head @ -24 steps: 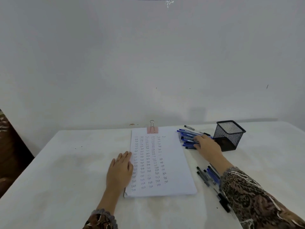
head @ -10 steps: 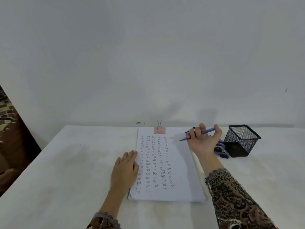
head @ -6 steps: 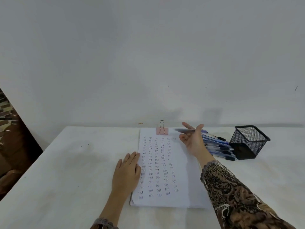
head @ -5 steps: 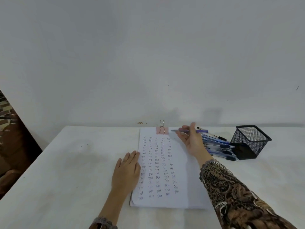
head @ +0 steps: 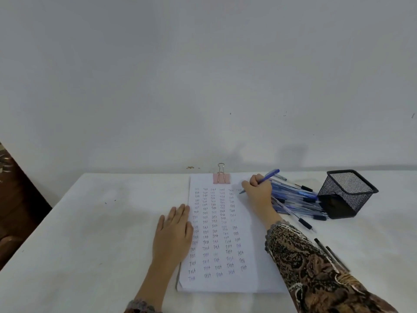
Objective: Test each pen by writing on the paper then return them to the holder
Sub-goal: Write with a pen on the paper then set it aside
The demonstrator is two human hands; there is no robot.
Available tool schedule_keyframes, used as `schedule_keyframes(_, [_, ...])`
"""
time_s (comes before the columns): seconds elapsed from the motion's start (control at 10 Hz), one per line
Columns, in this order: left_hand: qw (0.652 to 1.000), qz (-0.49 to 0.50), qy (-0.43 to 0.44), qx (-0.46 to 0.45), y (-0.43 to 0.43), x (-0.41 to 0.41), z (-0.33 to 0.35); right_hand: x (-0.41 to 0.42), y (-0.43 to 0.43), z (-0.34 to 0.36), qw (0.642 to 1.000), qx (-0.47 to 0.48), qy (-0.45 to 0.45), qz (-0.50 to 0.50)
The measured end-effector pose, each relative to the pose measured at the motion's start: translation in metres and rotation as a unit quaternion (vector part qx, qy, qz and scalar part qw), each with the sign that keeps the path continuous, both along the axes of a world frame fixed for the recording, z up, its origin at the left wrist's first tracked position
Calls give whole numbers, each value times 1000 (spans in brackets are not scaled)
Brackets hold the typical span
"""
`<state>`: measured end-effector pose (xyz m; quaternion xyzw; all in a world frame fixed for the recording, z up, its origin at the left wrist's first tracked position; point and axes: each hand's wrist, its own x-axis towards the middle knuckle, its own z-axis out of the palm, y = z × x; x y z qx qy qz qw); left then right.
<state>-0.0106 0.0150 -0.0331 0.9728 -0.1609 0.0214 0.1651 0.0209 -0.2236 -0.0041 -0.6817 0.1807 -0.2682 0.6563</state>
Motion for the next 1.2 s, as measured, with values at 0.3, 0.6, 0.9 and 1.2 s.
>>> schedule_keyframes(0.3, [1000, 0, 0, -11, 0, 0, -2, -1, 2, 0, 999, -13, 11, 31])
schedule_keyframes(0.6, [1000, 2, -1, -5, 0, -1, -1, -3, 3, 2, 999, -27, 2, 21])
schedule_keyframes(0.9, [1000, 1, 1, -5, 1, -1, 0, -2, 0, 0, 1000, -20, 7, 6])
schedule_keyframes(1.2, [1000, -3, 3, -4, 1, -1, -1, -2, -2, 0, 1000, -22, 15, -2])
